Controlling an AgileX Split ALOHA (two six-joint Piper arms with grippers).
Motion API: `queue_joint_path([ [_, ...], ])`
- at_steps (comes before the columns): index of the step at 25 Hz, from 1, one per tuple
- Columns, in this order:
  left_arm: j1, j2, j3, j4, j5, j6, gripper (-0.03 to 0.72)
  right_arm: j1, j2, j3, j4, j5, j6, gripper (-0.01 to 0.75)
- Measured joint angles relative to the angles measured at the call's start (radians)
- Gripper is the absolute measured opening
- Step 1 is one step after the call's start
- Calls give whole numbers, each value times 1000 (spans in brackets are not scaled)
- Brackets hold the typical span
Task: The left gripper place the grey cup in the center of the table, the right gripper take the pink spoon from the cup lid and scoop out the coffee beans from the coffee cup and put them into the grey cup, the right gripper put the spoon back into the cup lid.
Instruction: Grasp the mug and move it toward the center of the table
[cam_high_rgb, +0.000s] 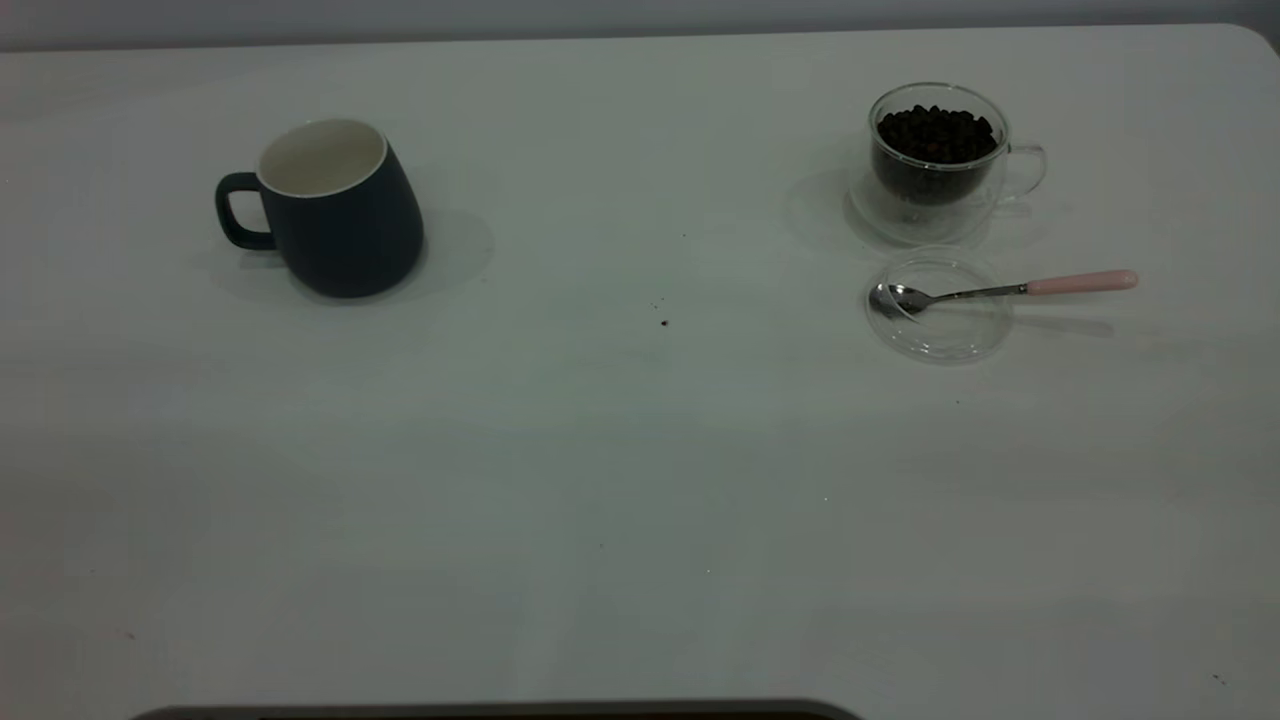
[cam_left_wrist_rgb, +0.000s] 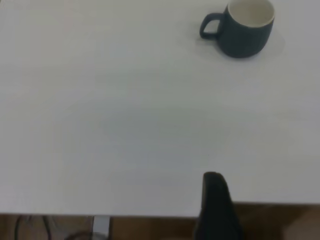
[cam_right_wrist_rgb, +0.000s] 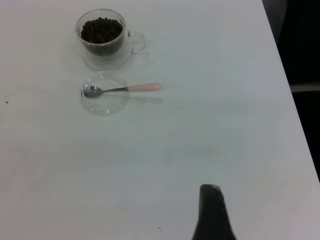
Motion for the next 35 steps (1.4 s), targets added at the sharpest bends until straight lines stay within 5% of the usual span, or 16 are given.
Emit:
queue_joint_path([
  [12,0,725,-224,0,-197,315,567,0,0,0,0,0,0,573],
  [24,0,1465,-616,0,-340,757,567,0,0,0,0,0,0,573],
  [35,-50,1858,-802,3,-484,1073,567,0,0,0,0,0,0,573],
])
